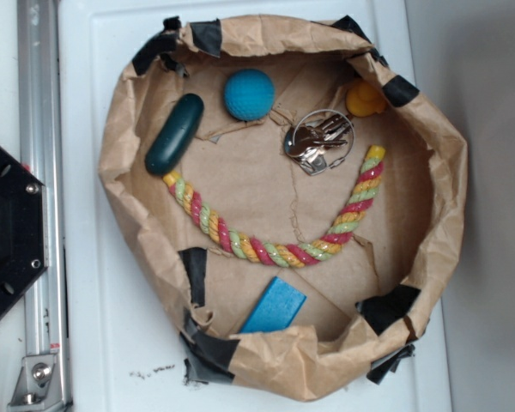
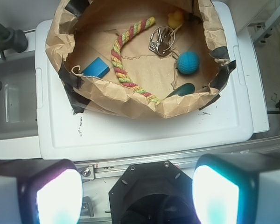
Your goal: Grab the blue block.
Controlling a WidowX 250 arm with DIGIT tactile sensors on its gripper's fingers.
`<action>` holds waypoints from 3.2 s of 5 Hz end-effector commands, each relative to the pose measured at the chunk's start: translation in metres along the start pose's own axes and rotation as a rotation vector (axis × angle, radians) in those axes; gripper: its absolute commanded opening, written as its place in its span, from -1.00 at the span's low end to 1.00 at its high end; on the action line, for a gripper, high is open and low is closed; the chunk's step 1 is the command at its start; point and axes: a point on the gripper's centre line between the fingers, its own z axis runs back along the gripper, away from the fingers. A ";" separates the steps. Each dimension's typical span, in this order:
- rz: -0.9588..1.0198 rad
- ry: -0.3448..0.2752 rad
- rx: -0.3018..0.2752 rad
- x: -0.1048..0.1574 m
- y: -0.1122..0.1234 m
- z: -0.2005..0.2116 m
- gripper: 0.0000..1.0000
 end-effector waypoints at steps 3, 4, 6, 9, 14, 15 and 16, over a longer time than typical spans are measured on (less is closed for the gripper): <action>0.343 0.100 0.009 0.083 -0.010 -0.058 1.00; 0.500 0.188 -0.013 0.100 -0.015 -0.091 1.00; 0.755 0.160 -0.007 0.105 0.003 -0.151 1.00; 0.724 0.252 -0.129 0.095 -0.071 -0.207 1.00; 0.621 0.036 -0.024 0.114 -0.032 -0.212 -1.00; 0.484 -0.162 0.027 0.132 -0.001 -0.164 -1.00; 0.346 -0.249 0.013 0.147 0.017 -0.118 -1.00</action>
